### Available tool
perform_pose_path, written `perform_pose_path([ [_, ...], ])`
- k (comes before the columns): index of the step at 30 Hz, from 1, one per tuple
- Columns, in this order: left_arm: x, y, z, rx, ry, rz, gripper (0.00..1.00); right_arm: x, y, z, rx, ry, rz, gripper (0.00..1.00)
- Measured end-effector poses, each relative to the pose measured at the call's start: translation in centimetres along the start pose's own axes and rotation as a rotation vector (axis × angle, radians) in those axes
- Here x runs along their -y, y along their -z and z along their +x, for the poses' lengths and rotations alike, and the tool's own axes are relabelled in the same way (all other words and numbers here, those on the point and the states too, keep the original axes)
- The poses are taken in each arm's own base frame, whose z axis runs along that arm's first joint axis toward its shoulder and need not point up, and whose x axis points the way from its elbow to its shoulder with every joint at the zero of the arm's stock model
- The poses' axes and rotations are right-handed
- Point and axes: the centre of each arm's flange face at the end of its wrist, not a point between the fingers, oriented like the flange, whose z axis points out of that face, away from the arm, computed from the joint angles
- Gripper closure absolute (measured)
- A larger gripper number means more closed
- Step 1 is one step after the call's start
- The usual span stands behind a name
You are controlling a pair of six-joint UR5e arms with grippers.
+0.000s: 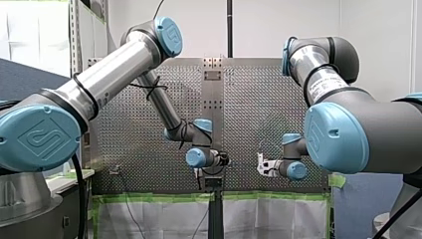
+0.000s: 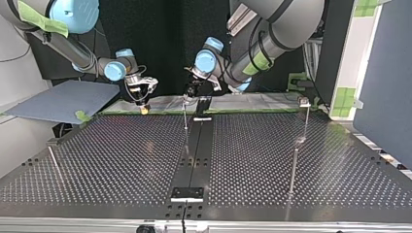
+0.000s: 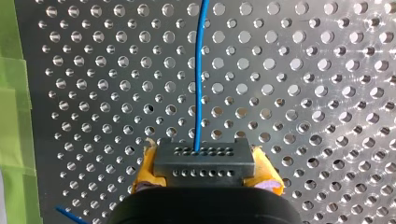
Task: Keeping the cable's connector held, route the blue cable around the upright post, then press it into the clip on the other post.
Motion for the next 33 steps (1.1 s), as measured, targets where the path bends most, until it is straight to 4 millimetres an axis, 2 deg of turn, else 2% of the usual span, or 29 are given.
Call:
perform_pose_path([
  [6,0.2,0.3,0.3,-0.016,-0.007,-0.005,0.0,0.0,0.0,0.0,0.0,0.0,0.001,1.0],
  [14,-0.5,1.0,2.7,-0.078,-0.059,-0.046,0.0,0.0,0.0,0.0,-0.001,0.0,0.002,1.0],
  [33,-1.0,0.6,2.5,-0.054,-0.048,-0.047,0.0,0.0,0.0,0.0,-0.001,0.0,0.002,1.0],
])
